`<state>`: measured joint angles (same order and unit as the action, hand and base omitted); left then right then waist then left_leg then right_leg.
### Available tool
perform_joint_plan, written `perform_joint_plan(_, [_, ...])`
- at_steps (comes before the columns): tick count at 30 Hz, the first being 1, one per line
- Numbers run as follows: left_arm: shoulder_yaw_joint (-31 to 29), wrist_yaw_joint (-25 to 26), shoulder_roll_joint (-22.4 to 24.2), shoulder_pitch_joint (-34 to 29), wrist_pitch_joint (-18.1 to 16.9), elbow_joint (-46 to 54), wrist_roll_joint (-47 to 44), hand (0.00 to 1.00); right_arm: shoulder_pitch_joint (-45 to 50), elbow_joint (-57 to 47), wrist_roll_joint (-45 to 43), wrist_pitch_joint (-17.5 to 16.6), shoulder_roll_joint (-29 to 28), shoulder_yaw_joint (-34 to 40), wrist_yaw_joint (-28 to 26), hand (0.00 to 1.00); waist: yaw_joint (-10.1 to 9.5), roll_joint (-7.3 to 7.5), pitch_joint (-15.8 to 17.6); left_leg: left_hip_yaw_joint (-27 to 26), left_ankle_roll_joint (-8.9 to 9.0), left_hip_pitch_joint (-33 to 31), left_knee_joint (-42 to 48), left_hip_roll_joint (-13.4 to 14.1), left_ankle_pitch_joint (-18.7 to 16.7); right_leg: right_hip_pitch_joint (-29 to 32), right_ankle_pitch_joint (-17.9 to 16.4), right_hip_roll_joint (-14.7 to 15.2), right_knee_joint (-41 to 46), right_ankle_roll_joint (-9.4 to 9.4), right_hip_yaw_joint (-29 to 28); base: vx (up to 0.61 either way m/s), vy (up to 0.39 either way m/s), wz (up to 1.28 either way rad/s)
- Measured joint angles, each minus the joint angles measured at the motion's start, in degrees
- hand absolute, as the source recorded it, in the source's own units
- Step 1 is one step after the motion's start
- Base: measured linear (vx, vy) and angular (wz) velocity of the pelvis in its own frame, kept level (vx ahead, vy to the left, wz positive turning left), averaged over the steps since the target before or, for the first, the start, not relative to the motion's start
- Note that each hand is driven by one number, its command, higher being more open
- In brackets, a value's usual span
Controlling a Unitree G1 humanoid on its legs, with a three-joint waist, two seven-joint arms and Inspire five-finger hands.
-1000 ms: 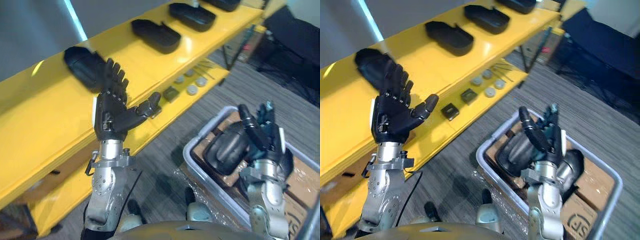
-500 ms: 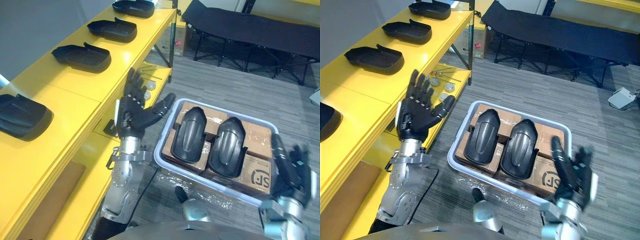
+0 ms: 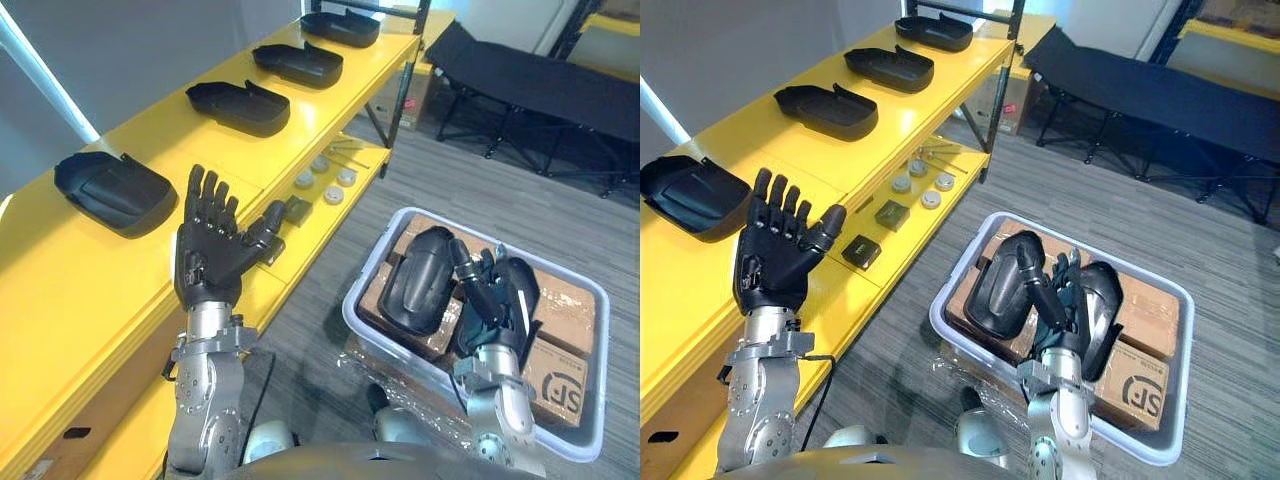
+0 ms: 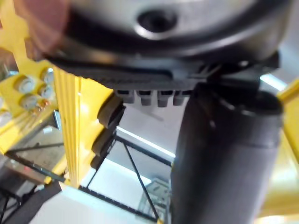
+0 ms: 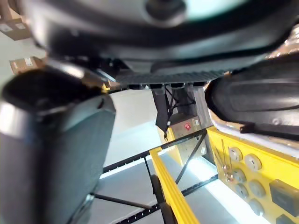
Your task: Walk over and take three plastic housings, then place them on the shelf
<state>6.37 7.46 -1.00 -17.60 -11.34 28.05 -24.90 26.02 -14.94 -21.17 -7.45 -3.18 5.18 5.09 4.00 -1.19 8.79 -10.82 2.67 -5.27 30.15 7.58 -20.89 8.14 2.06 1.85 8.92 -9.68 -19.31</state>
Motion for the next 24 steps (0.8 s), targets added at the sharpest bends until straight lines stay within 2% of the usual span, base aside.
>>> perform_joint_plan(1, [-0.13,-0.07,-0.01,0.26,-0.05,0.0,0.0,1.0,1.02,-0.01,-0.15,-0.89,0.01,0.1,-0.71,1.0,0.04,0.56,0.31,-1.98,-0.67,-0.28,1.43,0.02,-0.79,0.88,1.06,0.33,-0.71,-0.73,-0.5,-0.27,0.155,-0.82])
perform_joint_plan(2, [-0.71,0.68,0.09,0.09,-0.06,-0.01,-0.01,1.0,1.17,-0.02,-1.4,-1.13,0.06,0.47,-2.09,1.0,-0.21,1.05,0.59,-4.75,-2.1,-0.43,1.22,0.23,-0.56,0.64,3.88,1.23,-3.9,-0.8,-0.11,-0.28,0.127,-0.91])
perform_joint_plan(3, [-1.06,1.07,0.11,0.07,-0.07,-0.07,-0.01,1.0,1.09,-0.02,-2.18,-1.28,0.05,0.51,-2.56,1.0,-0.43,0.95,0.64,-6.57,-2.81,-0.42,0.56,0.56,-0.02,0.54,5.55,2.1,-5.15,-0.13,1.32,-0.24,0.066,-1.11])
perform_joint_plan(4, [-2.48,1.79,0.42,0.1,-0.14,-0.28,-0.02,1.0,-0.28,0.27,-2.6,-1.66,0.43,0.48,-3.49,1.0,-0.78,0.76,0.9,-9.68,-2.81,-0.18,-1.34,1.58,1.77,2.93,4.33,2.74,-0.79,1.55,8.44,-0.15,0.03,-1.07])
perform_joint_plan(5, [-3.59,2.46,0.45,0.12,-0.15,-0.59,-0.03,1.0,-2.24,0.88,-2.84,-1.85,1.06,0.12,-4.13,1.0,-0.81,0.47,0.94,-11.28,-2.93,0.0,-4.14,2.38,4.09,3.99,2.5,3.13,4.37,3.66,13.06,-0.11,0.029,-0.98])
perform_joint_plan(7, [-5.09,2.5,0.36,0.15,-0.15,-0.76,-0.18,1.0,-5.2,2.35,-2.79,-2.8,1.26,-0.57,-4.23,1.0,-0.86,0.18,1.14,-11.99,-2.64,-0.47,-7.22,3.53,6.98,4.53,-1.31,4.38,11.17,4.75,17.13,-0.07,-0.032,-0.5])
perform_joint_plan(8, [-5.75,2.4,0.34,0.09,-0.14,-1.15,-1.6,1.0,-7.74,4.36,-2.72,-3.55,1.24,-1.74,-3.26,1.0,-1.32,0.23,1.13,-12.5,-1.6,-0.64,-9.32,4.75,9.05,3.31,-3.79,6.99,16.32,6.17,20.0,-0.09,-0.119,-0.35])
perform_joint_plan(10, [-6.09,2.13,0.36,-0.16,-0.1,-1.93,-2.17,1.0,-9.88,6.68,-2.29,-3.57,1.23,-3.35,-1.62,1.0,-2.57,0.31,1.1,-13.03,-0.03,-0.45,-10.63,6.11,10.44,1.28,-4.57,10.24,18.47,7.33,22.18,-0.08,-0.235,-0.36])
perform_joint_plan(12, [-6.18,1.74,0.1,-1.05,-0.11,-3.26,-3.41,1.0,-11.18,9.14,-1.67,-3.21,1.19,-5.7,-0.42,1.0,-3.66,0.37,1.07,-13.66,2.9,-0.29,-11.59,8.51,12.4,-0.45,-4.48,14.72,18.17,7.62,24.02,-0.09,-0.349,-0.38])
perform_joint_plan(13, [-6.18,1.73,0.07,-1.26,-0.11,-3.53,-4.12,1.0,-11.06,9.45,-1.55,-3.02,1.18,-6.24,-0.29,1.0,-3.77,0.75,0.96,-13.96,3.81,-0.27,-11.35,9.14,13.03,-0.85,-3.87,15.22,16.84,6.95,24.25,-0.06,-0.391,-0.27])
perform_joint_plan(14, [-6.22,1.73,-0.36,-1.39,-0.16,-3.96,-4.33,1.0,-10.67,9.89,-0.62,-2.73,1.0,-7.1,0.01,1.0,-3.68,2.21,0.8,-13.96,5.47,-0.29,-10.42,9.88,13.89,-1.95,-1.97,15.84,13.34,3.12,24.6,-0.03,-0.428,-0.33])
perform_joint_plan(15, [-5.86,1.74,-0.02,-1.46,-0.16,-4.77,-4.37,1.0,-10.53,9.99,0.74,-2.05,1.54,-7.05,0.25,1.0,-3.9,1.68,0.78,-12.06,7.16,-0.16,-11.36,11.51,15.26,-3.64,-5.46,13.95,10.09,-1.05,26.48,-0.02,-0.56,-0.46])
perform_joint_plan(16, [-5.48,1.85,0.42,-1.73,-0.17,-5.02,-4.71,1.0,-10.72,9.99,0.81,-1.7,2.11,-6.99,0.18,1.0,-3.94,1.24,0.53,-11.15,7.92,0.01,-12.73,12.19,15.97,-4.4,-6.64,12.86,7.86,-1.63,27.56,0.0,-0.565,-0.73])
perform_joint_plan(17, [-4.63,2.02,1.6,-1.74,-0.14,-5.54,-6.74,1.0,-11.38,9.99,1.69,-1.56,4.38,-6.23,-0.03,1.0,-3.17,-0.45,0.92,-10.53,9.45,0.15,-15.58,14.17,17.94,-5.07,-8.11,9.89,3.31,-0.96,28.8,0.0,-0.457,-0.57])
perform_joint_plan(18, [-3.56,2.14,2.24,-1.47,0.02,-6.02,-7.11,1.0,-11.85,9.99,2.52,-1.43,5.52,-5.55,-0.03,1.0,-2.32,-1.45,1.48,-9.88,9.02,0.13,-16.69,14.98,19.08,-5.07,-7.69,8.66,2.86,-0.33,29.02,-0.03,-0.351,-0.3])
perform_joint_plan(19, [-0.79,2.62,2.94,-1.17,0.44,-6.82,-7.61,1.0,-11.19,9.99,2.98,-0.72,7.37,-3.61,0.13,1.0,-0.73,-2.1,1.87,-8.26,8.27,0.28,-18.46,15.55,22.03,-5.14,-7.83,7.41,2.9,0.53,29.72,-0.03,-0.215,0.06])
perform_joint_plan(20, [0.43,2.79,3.0,-1.06,0.45,-7.29,-7.78,1.0,-10.78,9.99,2.98,-0.38,7.96,-2.63,0.28,1.0,-0.27,-2.08,1.91,-7.6,7.37,0.38,-18.62,15.71,23.12,-5.28,-7.95,7.05,2.97,0.98,29.86,-0.03,-0.224,-0.02])
perform_joint_plan(21, [1.94,2.92,2.89,-0.98,0.57,-8.02,-8.27,1.0,-10.43,9.94,2.98,-0.18,8.44,-0.61,0.46,1.0,0.3,-1.73,2.13,-7.18,4.83,0.62,-18.08,15.79,24.99,-5.46,-7.99,6.8,2.92,1.75,29.66,-0.02,-0.176,-0.2])
perform_joint_plan(22, [2.13,2.84,2.9,-0.98,0.61,-8.5,-8.32,1.0,-10.44,9.55,3.18,-0.15,8.81,0.63,0.51,1.0,0.9,-1.53,2.25,-7.17,3.85,0.57,-17.19,15.63,25.67,-5.58,-7.8,6.76,2.56,2.16,28.84,-0.03,-0.137,-0.52])
perform_joint_plan(23, [2.08,2.8,2.89,-1.03,0.59,-8.86,-8.3,1.0,-10.52,8.93,4.61,-0.08,9.65,2.06,0.49,1.0,0.59,-1.02,2.64,-5.25,5.12,0.78,-16.27,14.29,23.74,-5.59,-6.91,6.98,0.92,2.78,26.78,-0.03,-0.036,-0.64])
perform_joint_plan(24, [2.06,2.77,2.81,-1.19,0.51,-8.84,-8.29,1.0,-10.62,8.63,5.11,0.1,10.14,2.56,0.48,1.0,0.16,-1.38,2.46,-3.57,5.49,1.0,-16.13,12.88,21.99,-5.37,-6.04,7.2,-0.25,2.79,25.79,-0.04,0.095,-0.94])
